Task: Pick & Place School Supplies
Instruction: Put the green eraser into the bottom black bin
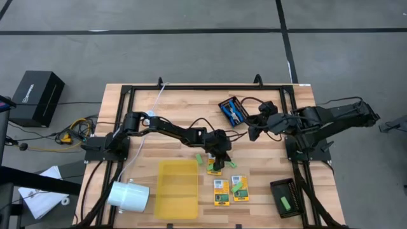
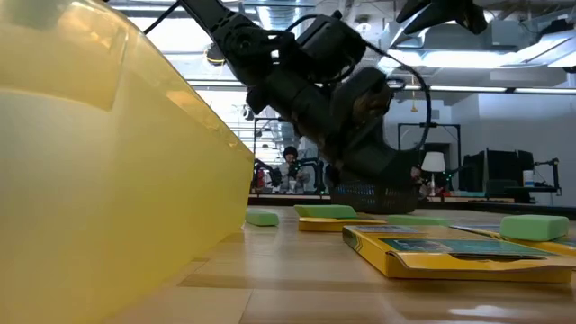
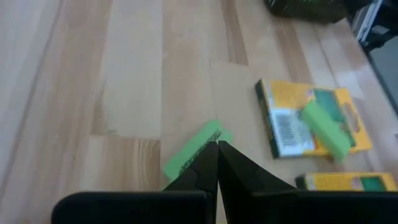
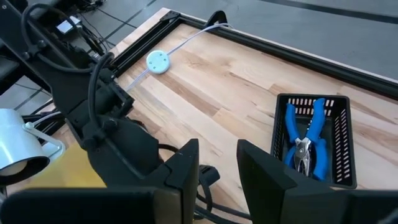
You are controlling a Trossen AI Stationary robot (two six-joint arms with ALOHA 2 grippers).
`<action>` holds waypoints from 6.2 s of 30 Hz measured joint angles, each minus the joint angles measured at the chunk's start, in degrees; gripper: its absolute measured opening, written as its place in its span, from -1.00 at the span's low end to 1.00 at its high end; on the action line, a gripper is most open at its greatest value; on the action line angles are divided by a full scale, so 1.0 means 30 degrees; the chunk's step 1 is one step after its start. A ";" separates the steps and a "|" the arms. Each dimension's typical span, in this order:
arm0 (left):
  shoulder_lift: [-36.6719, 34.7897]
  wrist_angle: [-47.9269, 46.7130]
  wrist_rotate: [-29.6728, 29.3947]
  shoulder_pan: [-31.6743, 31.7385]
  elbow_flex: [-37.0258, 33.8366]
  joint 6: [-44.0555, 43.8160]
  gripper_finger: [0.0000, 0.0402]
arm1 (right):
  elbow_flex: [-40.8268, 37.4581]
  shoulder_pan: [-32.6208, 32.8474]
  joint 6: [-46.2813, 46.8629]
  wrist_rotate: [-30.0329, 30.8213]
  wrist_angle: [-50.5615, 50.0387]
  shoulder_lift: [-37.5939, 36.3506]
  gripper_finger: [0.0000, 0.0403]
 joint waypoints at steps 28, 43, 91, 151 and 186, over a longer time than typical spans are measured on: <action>0.0993 0.0719 0.1254 -0.0095 -0.0557 -0.0679 -1.00 | 0.0000 -0.0263 0.0008 0.0030 0.0143 0.0000 -0.49; 0.1186 0.0901 0.1423 0.0015 -0.0557 -0.1224 -1.00 | 0.0000 -0.0684 -0.0495 -0.0433 0.0362 0.0000 -0.49; -1.5106 -0.6494 0.5635 0.8738 -0.0579 -0.1526 -0.95 | -0.0051 -0.1537 -0.3150 -0.7430 0.9482 0.1265 -0.49; -2.0025 -1.1026 1.0572 1.3320 -0.0586 0.3057 -0.29 | 0.0619 0.0005 1.1403 -1.3153 0.2304 1.2704 -0.19; -2.0000 -1.1106 1.0681 1.3318 -0.0593 0.3038 -0.29 | 0.0590 -0.1012 0.9330 -1.3365 0.0641 1.4161 -0.24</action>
